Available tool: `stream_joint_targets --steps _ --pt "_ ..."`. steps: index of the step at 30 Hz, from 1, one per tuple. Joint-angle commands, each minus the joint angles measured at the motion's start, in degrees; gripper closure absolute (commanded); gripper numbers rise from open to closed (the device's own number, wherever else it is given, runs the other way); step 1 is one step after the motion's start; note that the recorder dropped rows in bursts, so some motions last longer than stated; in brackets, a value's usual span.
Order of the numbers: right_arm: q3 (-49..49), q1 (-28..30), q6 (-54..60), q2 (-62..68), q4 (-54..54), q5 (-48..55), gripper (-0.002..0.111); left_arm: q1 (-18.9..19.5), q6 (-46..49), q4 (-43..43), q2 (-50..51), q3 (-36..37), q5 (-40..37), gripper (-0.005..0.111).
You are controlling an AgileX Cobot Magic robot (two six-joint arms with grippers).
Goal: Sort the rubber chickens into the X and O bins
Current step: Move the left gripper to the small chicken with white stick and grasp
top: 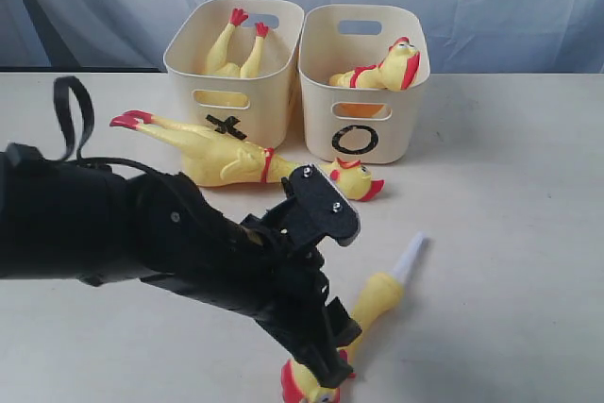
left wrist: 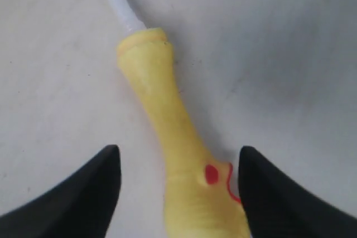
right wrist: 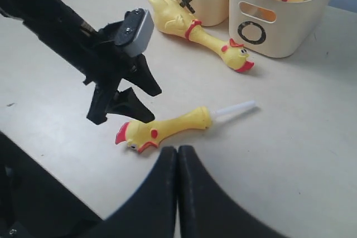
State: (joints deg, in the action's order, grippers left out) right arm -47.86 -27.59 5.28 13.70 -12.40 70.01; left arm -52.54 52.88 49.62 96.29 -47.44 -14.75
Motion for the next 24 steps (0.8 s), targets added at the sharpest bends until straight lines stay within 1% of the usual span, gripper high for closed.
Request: stream_joint_targets --steps 1,10,20,24 --pt "0.2 0.2 0.0 -0.3 -0.1 0.0 0.109 -0.8 0.0 6.1 3.7 -1.5 3.7 0.042" --pt "0.2 0.2 0.0 -0.3 -1.1 0.0 0.109 -0.8 0.1 10.8 9.9 -4.9 2.5 0.043" --pt "0.2 0.2 0.0 -0.3 -1.1 0.0 0.109 -0.8 0.0 11.7 14.6 -5.9 2.4 0.043" --pt "0.2 0.2 0.0 -0.3 -1.1 0.0 0.109 -0.8 -0.1 11.8 14.9 -5.9 2.5 0.047"
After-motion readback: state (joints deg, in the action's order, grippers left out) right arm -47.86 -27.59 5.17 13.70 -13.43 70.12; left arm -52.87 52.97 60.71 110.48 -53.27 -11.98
